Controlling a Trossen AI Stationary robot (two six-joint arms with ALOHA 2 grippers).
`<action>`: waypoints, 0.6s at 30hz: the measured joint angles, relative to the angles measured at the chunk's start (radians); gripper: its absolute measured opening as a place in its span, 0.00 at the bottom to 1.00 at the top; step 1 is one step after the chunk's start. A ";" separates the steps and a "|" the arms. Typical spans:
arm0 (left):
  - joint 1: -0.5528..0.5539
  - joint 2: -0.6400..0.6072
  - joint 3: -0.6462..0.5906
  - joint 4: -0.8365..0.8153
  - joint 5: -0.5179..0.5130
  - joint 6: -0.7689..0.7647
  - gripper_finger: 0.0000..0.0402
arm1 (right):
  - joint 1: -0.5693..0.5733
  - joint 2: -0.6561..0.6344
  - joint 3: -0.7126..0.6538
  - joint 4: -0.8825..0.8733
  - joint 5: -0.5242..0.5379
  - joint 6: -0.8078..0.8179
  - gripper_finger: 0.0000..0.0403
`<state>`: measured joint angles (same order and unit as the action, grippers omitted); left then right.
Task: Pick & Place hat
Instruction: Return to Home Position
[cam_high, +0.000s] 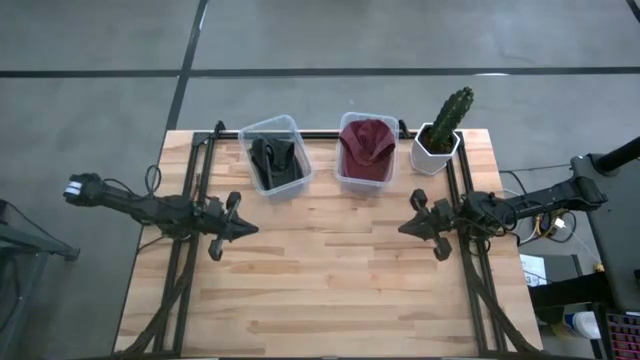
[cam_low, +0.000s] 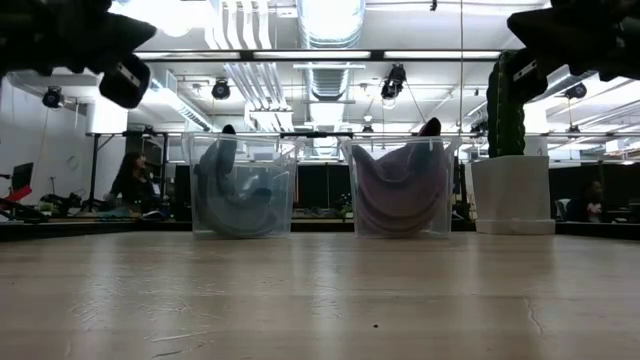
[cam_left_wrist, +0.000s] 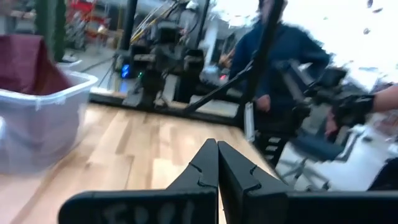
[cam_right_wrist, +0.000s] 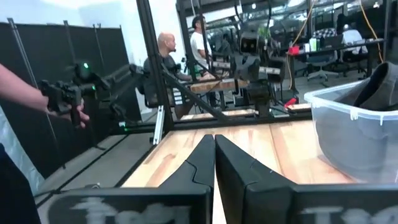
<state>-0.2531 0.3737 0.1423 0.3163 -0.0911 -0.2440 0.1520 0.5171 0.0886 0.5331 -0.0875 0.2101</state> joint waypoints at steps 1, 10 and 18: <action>0.000 -0.012 -0.027 0.040 0.007 0.001 0.00 | 0.000 0.000 -0.007 0.017 0.000 0.001 0.02; 0.000 -0.128 -0.115 0.050 0.008 0.015 0.00 | 0.000 0.001 -0.080 0.151 -0.019 -0.009 0.02; 0.000 -0.275 -0.115 -0.137 0.008 0.016 0.00 | -0.006 0.000 -0.080 0.142 -0.018 -0.027 0.02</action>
<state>-0.2531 0.0983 0.0273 0.1793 -0.0831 -0.2283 0.1463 0.5167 0.0086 0.6748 -0.1057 0.1828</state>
